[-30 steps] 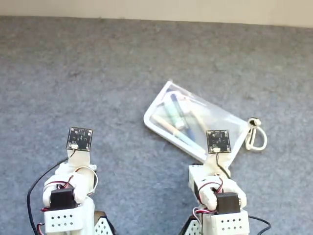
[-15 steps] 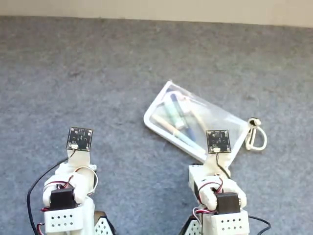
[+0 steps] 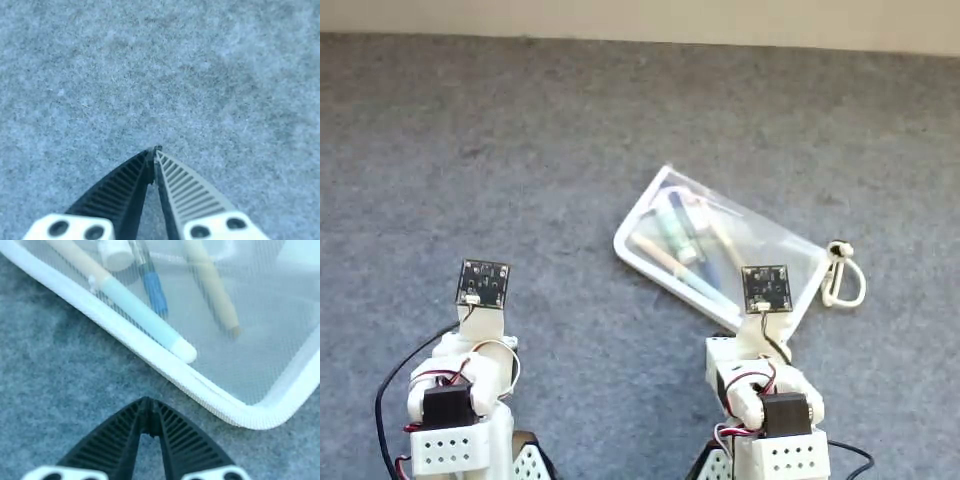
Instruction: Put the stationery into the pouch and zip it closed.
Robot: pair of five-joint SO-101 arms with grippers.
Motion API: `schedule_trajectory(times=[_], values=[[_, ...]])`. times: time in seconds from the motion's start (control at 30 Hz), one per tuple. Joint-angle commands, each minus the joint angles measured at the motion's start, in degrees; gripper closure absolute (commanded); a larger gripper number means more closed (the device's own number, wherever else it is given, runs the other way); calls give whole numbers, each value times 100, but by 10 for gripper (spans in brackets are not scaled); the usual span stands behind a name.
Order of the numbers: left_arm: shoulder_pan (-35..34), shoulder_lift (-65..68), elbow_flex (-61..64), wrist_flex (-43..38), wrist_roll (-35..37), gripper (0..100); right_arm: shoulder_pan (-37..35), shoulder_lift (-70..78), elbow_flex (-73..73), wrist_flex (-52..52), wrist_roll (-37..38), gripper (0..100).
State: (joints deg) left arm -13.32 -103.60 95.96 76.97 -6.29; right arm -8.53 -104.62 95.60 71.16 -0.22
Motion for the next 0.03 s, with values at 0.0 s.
schedule_trajectory(times=[0.0], values=[[-48, 13, 119, 26, 35, 994, -13, -75, 840, 31, 62, 995]])
